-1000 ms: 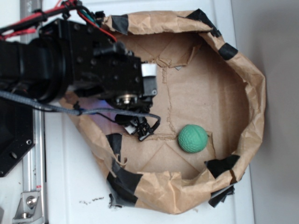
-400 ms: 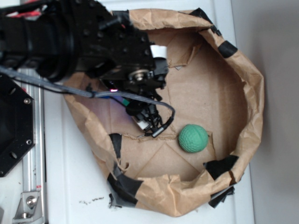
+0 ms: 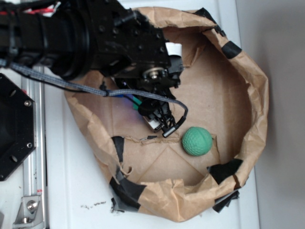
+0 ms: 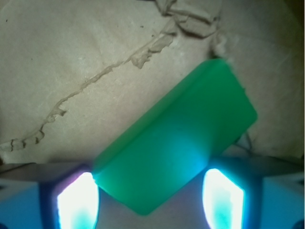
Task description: Grab the green block.
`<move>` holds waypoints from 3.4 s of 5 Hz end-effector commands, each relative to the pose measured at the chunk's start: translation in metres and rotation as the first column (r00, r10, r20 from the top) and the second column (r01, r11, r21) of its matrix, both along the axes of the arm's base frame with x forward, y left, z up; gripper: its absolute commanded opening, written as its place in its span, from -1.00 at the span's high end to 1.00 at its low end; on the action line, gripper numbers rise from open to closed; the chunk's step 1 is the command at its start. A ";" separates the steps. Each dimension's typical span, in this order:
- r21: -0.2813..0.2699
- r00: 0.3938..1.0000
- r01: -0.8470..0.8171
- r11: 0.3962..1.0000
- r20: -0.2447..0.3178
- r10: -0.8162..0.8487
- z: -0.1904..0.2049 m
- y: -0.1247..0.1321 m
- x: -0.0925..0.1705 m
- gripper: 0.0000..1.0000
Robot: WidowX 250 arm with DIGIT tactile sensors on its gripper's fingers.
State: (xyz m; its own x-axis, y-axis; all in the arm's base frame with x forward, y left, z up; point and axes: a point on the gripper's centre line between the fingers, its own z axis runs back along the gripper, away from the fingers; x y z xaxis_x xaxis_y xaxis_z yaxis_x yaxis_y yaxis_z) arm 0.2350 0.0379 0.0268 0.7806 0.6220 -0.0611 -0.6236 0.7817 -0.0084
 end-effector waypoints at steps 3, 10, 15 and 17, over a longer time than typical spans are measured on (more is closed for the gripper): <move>-0.001 1.000 0.016 1.000 -0.017 -0.016 -0.004 0.011 -0.006 1.00; 0.059 0.983 -0.109 0.992 0.154 0.099 0.013 0.011 0.018 -1.00; 0.012 0.985 -0.154 0.988 0.086 0.152 -0.011 -0.022 0.036 0.96; 0.068 0.994 -0.036 0.997 0.104 0.029 0.002 -0.021 0.028 1.00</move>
